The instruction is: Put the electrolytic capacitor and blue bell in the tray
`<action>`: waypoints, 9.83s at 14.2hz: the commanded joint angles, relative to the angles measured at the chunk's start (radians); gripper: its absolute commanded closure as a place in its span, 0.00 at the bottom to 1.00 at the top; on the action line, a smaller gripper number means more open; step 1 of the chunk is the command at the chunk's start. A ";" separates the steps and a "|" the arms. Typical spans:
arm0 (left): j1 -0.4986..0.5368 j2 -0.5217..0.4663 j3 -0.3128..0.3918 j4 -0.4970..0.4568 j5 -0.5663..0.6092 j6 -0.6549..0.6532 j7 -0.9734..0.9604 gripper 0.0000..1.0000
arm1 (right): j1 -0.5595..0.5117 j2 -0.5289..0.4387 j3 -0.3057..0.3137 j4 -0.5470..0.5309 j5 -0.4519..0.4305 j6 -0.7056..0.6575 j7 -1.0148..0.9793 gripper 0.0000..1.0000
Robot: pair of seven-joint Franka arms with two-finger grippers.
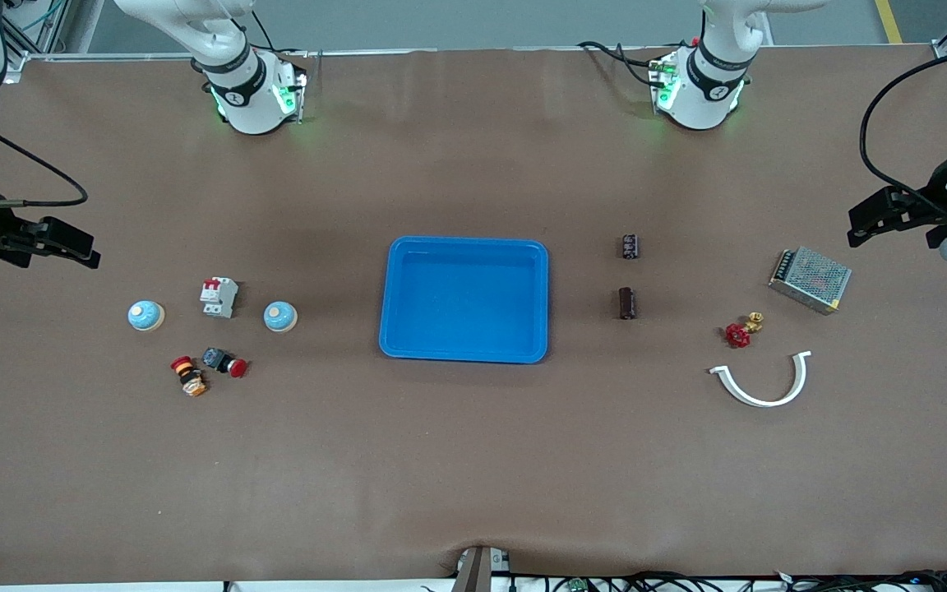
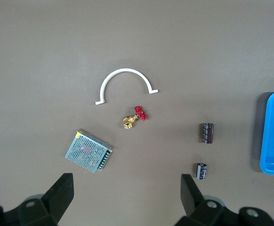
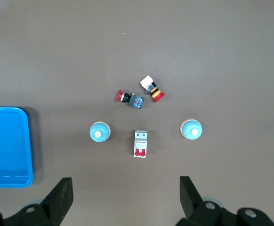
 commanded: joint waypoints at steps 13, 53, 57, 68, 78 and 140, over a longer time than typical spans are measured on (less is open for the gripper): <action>-0.008 -0.006 -0.027 -0.055 -0.037 0.032 -0.002 0.00 | -0.001 -0.004 0.013 0.005 -0.006 -0.012 0.022 0.00; -0.007 -0.066 -0.342 -0.883 -0.094 0.775 -0.380 0.00 | 0.194 0.174 0.013 -0.633 0.040 0.751 0.076 0.00; -0.007 -0.057 -0.367 -0.970 -0.094 0.884 -0.416 0.00 | 0.206 0.215 0.013 -0.634 0.040 0.782 0.076 0.00; -0.047 0.070 -0.390 -1.092 -0.091 1.168 -0.490 0.00 | 0.220 0.288 0.013 -0.676 0.040 0.913 0.076 0.00; -0.053 0.140 -0.385 -1.130 0.039 1.273 -0.490 0.00 | 0.213 0.329 0.012 -0.673 0.040 0.965 0.076 0.00; 0.001 0.208 -0.494 -0.820 0.210 0.909 -1.756 1.00 | 0.762 0.416 0.021 -0.452 0.067 0.834 0.873 0.38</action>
